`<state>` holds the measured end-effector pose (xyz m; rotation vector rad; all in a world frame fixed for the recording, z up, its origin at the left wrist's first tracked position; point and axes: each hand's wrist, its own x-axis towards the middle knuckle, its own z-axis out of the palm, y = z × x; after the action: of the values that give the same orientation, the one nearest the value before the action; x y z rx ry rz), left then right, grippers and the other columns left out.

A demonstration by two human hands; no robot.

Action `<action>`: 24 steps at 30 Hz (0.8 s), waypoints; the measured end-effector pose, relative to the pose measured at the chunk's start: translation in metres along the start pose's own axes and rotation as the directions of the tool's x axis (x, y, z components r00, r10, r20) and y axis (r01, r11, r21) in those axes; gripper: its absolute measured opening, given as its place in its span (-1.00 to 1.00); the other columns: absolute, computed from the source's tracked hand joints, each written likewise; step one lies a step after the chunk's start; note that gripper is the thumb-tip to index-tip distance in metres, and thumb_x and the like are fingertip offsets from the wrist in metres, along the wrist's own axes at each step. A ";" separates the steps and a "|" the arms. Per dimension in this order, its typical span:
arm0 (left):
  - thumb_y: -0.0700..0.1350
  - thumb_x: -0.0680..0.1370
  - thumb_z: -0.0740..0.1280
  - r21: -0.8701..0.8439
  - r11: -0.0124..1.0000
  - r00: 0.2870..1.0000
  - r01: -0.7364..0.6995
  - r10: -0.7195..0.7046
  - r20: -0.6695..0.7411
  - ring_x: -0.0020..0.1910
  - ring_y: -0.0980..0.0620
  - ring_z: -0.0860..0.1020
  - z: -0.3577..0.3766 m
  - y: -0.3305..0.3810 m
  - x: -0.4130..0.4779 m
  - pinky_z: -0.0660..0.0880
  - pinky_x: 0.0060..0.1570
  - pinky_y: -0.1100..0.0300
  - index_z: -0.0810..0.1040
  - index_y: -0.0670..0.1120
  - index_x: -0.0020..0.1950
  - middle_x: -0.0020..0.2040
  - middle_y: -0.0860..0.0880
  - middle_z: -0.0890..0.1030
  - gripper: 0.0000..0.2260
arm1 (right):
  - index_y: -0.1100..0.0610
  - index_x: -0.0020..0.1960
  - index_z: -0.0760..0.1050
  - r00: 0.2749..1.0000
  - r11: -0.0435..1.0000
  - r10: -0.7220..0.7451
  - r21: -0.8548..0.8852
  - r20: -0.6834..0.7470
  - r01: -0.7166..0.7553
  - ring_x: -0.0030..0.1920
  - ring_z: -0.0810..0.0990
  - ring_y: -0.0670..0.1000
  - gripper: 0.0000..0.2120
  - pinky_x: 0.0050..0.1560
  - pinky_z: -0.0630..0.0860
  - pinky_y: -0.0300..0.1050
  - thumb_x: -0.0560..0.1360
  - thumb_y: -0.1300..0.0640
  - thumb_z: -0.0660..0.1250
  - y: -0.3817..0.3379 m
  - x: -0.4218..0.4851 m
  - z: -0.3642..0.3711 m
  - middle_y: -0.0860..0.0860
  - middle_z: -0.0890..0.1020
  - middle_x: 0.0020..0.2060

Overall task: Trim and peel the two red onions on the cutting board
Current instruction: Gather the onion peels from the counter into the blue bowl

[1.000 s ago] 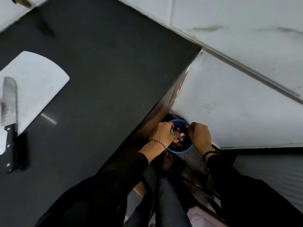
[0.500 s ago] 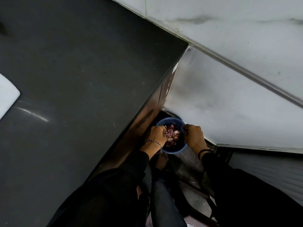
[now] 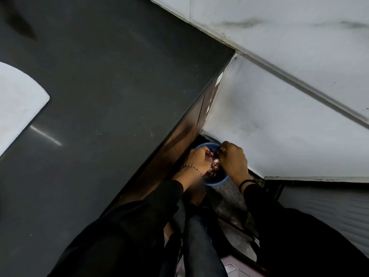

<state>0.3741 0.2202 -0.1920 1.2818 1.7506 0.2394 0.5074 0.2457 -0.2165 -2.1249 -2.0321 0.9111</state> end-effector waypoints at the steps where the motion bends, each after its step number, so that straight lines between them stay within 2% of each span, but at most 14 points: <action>1: -0.23 0.57 0.32 -0.011 1.000 1.000 -0.018 0.018 -0.005 0.11 -0.15 0.59 -0.003 0.004 -0.007 0.52 0.14 0.05 0.54 -0.19 0.22 0.11 -0.19 0.63 -0.77 | 0.16 0.12 0.58 0.999 0.999 -0.005 0.038 -0.034 0.007 0.03 0.62 0.22 -0.83 -0.13 0.50 -0.03 0.54 0.22 0.32 -0.005 -0.006 -0.003 0.15 0.66 0.03; 7: -0.27 0.56 0.25 -0.019 0.980 0.979 -0.197 0.196 -0.064 0.14 -0.18 0.58 -0.036 0.025 -0.063 0.53 0.17 -0.08 0.47 -0.17 0.27 0.18 -0.19 0.58 -0.72 | 0.06 0.03 0.56 0.968 0.969 -0.090 0.202 -0.236 0.139 -0.11 0.63 0.01 -0.90 -0.16 0.54 -0.07 0.59 0.04 0.35 -0.041 -0.049 -0.025 -0.03 0.67 -0.10; 11: -0.18 0.60 0.21 0.127 0.954 0.928 -0.272 0.295 -0.227 0.08 -0.16 0.58 -0.072 0.031 -0.112 0.54 0.05 -0.08 0.45 -0.10 0.25 0.18 -0.10 0.58 -0.78 | 0.08 -0.01 0.55 0.921 0.909 -0.183 0.299 -0.343 0.292 -0.16 0.62 -0.07 -0.90 -0.14 0.56 -0.13 0.59 0.06 0.37 -0.078 -0.085 -0.048 -0.05 0.65 -0.13; 14: -0.12 0.62 0.18 0.227 0.940 0.871 -0.253 0.324 -0.369 0.01 -0.13 0.59 -0.103 0.028 -0.143 0.48 -0.13 0.04 0.46 -0.05 0.20 0.12 -0.03 0.60 -0.82 | 0.05 -0.01 0.55 0.882 0.843 -0.292 0.337 -0.369 0.420 -0.15 0.61 -0.14 -0.93 -0.14 0.59 -0.15 0.60 0.06 0.37 -0.110 -0.104 -0.058 -0.09 0.65 -0.13; 16: -0.08 0.62 0.18 0.252 0.941 0.821 -0.224 0.321 -0.472 0.01 -0.11 0.59 -0.125 0.021 -0.159 0.44 -0.16 0.05 0.47 -0.02 0.20 0.10 0.00 0.62 -0.81 | 0.04 0.04 0.56 0.841 0.791 -0.395 0.329 -0.369 0.516 -0.11 0.61 -0.12 -0.94 -0.11 0.60 -0.11 0.60 0.06 0.36 -0.134 -0.114 -0.060 -0.09 0.66 -0.09; 19: -0.04 0.60 0.21 0.244 0.961 0.725 -0.130 0.260 -0.638 0.07 -0.04 0.58 -0.156 -0.001 -0.176 0.44 -0.12 0.08 0.52 0.04 0.20 0.12 0.06 0.62 -0.79 | 0.09 0.13 0.58 0.760 0.720 -0.570 0.254 -0.313 0.645 0.01 0.58 -0.06 -0.87 0.03 0.55 -0.08 0.59 0.13 0.33 -0.169 -0.126 -0.055 -0.04 0.65 0.02; 21: -0.03 0.59 0.22 0.236 0.971 0.663 -0.043 0.204 -0.721 0.13 0.02 0.54 -0.177 -0.023 -0.182 0.40 -0.14 0.11 0.54 0.06 0.19 0.12 0.08 0.61 -0.79 | 0.12 0.27 0.55 0.656 0.639 -0.728 0.150 -0.197 0.754 0.24 0.54 0.00 -0.71 0.26 0.49 -0.01 0.58 0.10 0.27 -0.194 -0.134 -0.042 0.02 0.62 0.21; 22: -0.03 0.59 0.22 0.238 0.971 0.642 0.000 0.182 -0.745 0.15 0.04 0.51 -0.185 -0.033 -0.184 0.39 -0.14 0.12 0.54 0.05 0.19 0.11 0.08 0.60 -0.79 | 0.12 0.38 0.49 0.602 0.595 -0.792 0.092 -0.103 0.799 0.40 0.45 0.03 -0.61 0.40 0.40 0.04 0.59 0.04 0.22 -0.204 -0.138 -0.033 0.04 0.56 0.34; 24: -0.05 0.59 0.23 0.233 0.970 0.610 0.064 0.146 -0.778 0.17 0.03 0.48 -0.202 -0.057 -0.190 0.43 -0.08 0.09 0.55 0.02 0.18 0.10 0.07 0.60 -0.79 | 0.09 0.57 0.27 0.500 0.498 -0.861 -0.044 0.094 0.866 0.60 0.13 0.02 -0.45 0.60 0.06 0.05 0.64 -0.10 0.06 -0.222 -0.146 -0.010 0.02 0.28 0.57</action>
<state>0.1897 0.1064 -0.0093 1.5147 2.5729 0.7449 0.3207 0.1420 -0.0581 -0.7570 -2.7041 0.6762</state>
